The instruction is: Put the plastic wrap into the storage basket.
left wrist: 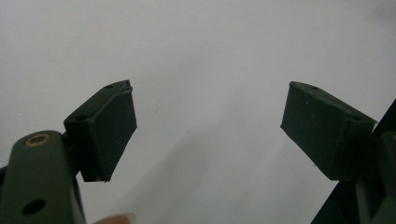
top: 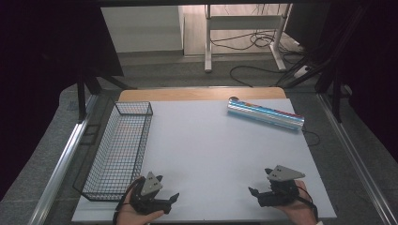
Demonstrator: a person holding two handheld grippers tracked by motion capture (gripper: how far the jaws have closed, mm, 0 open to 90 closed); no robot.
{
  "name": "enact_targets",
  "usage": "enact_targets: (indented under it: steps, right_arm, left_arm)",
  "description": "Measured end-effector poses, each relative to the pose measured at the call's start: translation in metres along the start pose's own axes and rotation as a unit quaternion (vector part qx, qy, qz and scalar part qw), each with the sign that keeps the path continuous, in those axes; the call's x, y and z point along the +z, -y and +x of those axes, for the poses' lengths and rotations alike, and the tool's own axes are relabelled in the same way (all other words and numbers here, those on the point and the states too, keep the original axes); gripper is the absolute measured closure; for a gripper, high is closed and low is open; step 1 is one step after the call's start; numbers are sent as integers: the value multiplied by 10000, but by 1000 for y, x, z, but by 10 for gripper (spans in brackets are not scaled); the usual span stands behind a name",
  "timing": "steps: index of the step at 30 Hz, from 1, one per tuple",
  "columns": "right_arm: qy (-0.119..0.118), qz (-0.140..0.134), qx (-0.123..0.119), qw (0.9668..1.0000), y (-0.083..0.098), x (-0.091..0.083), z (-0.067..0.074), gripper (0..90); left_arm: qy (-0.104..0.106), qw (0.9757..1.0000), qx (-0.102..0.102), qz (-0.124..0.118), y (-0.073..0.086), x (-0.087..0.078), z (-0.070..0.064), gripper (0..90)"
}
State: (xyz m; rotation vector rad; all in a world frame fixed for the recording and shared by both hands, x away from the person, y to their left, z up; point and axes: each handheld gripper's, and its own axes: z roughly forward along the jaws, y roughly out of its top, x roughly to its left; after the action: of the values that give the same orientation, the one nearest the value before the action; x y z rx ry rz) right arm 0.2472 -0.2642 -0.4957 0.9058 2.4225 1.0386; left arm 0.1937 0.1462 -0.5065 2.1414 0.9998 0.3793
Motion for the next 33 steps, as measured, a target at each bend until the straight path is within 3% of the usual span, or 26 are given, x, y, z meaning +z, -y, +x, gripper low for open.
enact_targets:
  steps: [11,23,27,33]
  right_arm:
    - [-217,133,-94,9996,-4,4,3,150]
    - [-422,277,-222,9985,-21,9,0,158]
    - [-555,344,-373,9972,-34,8,-1,179]
    - [-584,515,-533,9955,-59,9,-20,190]
  left_arm:
    - [-9,10000,-27,10,0,0,1,178]
    - [1,10000,-73,21,0,0,4,177]
    - [22,10000,-74,17,0,0,4,178]
    - [41,10000,-66,17,0,0,4,178]
